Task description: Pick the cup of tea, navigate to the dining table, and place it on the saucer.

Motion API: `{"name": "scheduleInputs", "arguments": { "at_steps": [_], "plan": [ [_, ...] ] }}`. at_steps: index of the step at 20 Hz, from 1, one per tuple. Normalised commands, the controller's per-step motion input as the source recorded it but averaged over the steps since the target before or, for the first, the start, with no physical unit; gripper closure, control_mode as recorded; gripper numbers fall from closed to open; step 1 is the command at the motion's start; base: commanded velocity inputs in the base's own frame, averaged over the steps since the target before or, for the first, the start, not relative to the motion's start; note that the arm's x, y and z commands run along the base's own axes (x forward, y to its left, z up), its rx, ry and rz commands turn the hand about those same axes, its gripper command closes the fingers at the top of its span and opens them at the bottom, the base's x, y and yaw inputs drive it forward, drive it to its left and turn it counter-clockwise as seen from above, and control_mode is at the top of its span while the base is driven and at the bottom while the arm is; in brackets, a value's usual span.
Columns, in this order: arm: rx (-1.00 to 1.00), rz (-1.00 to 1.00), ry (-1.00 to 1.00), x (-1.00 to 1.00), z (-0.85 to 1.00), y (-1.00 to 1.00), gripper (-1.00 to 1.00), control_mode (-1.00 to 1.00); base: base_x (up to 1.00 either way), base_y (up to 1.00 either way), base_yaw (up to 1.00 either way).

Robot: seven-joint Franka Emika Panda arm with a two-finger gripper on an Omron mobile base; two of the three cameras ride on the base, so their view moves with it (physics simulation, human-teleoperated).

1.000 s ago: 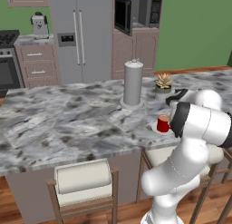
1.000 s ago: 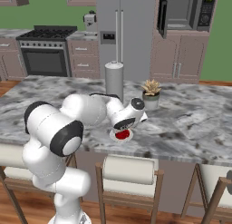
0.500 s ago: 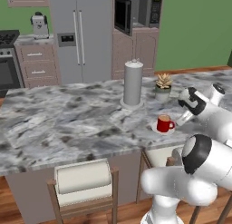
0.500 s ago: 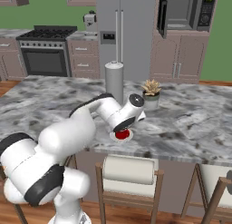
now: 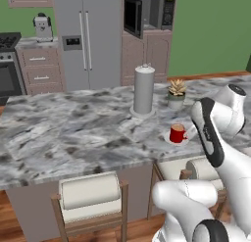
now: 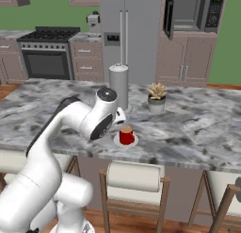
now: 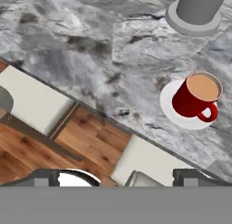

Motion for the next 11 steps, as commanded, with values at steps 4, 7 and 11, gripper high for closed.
{"name": "scheduleInputs", "arguments": {
  "at_steps": [4, 7, 11],
  "plan": [
    [0.00, -0.04, 0.00, -1.00, 0.41, 0.68, -1.00, -1.00, 0.00, 0.00, 0.00],
    [0.00, -0.02, 0.00, -1.00, 0.36, 0.44, -1.00, -1.00, 0.00, 0.00, 0.00],
    [0.00, -0.01, 0.00, -1.00, 0.33, 0.31, -1.00, -1.00, 0.00, 0.00, 0.00]
  ]
}}
